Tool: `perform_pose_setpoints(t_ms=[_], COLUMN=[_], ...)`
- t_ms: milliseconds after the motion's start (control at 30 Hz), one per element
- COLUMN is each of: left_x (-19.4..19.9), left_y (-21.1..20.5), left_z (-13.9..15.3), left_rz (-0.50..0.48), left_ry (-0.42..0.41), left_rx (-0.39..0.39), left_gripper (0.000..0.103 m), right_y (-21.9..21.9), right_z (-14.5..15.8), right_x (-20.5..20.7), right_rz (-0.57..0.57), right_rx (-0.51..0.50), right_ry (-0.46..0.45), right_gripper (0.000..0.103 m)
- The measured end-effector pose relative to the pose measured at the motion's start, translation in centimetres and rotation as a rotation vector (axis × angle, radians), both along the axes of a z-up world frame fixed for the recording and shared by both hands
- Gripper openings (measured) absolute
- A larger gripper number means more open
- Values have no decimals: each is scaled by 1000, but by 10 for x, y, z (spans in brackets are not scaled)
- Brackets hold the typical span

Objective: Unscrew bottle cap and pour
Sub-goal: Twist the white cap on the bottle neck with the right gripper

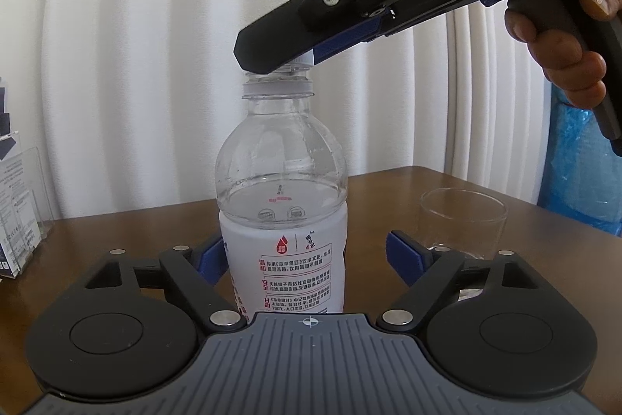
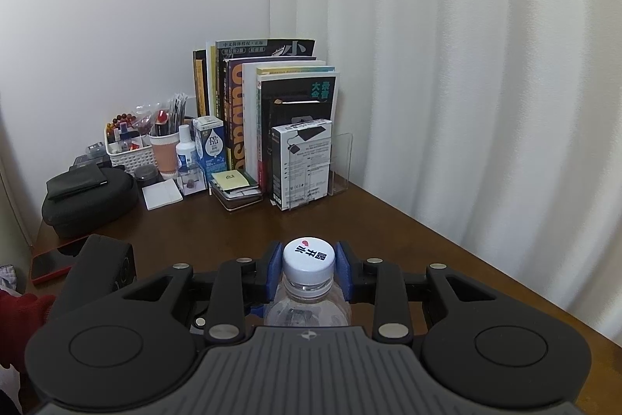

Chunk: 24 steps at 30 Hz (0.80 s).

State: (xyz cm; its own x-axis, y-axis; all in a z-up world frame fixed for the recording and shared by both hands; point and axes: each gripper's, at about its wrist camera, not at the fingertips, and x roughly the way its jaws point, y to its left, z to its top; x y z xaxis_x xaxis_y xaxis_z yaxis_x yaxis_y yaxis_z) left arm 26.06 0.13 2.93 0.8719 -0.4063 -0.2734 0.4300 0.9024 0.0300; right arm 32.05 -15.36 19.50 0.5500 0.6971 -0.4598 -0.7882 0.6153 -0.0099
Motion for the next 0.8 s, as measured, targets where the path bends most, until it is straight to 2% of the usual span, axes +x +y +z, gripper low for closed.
perform_pose_setpoints(t_ms=[500, 800], left_x=[3, 5], left_y=[4, 6], left_z=[1, 2], left_rz=[-7, 5], left_ry=[1, 5], left_rx=[-2, -11], left_gripper=[85, 73], right_y=[1, -1], right_z=[-7, -11], right_x=[-21, -31], right_rz=[-17, -29], right_rx=[7, -8], right_ry=[-78, -98], right_gripper=[44, 46])
